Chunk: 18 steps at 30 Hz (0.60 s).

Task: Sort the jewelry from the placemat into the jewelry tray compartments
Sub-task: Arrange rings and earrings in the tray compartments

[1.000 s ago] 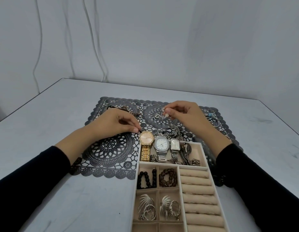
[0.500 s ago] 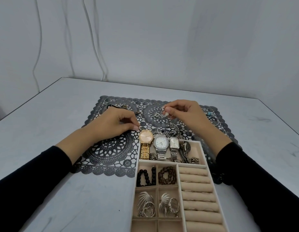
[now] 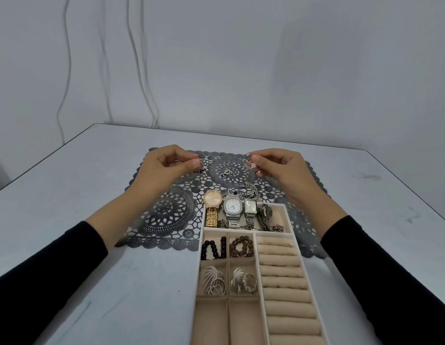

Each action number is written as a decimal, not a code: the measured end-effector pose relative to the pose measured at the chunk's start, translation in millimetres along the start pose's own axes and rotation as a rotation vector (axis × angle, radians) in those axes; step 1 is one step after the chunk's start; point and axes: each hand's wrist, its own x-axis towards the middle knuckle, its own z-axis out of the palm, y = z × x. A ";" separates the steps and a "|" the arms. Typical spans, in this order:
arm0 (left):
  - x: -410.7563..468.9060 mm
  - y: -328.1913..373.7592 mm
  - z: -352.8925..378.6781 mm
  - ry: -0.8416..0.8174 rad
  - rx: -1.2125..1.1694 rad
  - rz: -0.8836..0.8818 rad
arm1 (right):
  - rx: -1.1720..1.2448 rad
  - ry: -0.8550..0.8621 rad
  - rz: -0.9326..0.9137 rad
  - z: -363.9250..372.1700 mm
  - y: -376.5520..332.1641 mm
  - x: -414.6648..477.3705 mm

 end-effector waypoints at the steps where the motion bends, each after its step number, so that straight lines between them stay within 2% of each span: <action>1: -3.0 2.0 -0.2 0.005 -0.019 -0.004 | 0.014 0.004 0.001 -1.1 -1.9 -3.5; 8: -31.0 18.2 -1.2 -0.001 -0.159 0.009 | 0.011 -0.015 0.002 -4.8 -9.1 -38.1; 18: -64.1 32.7 -0.4 0.021 -0.216 0.053 | 0.049 -0.006 -0.029 -8.8 -18.8 -83.6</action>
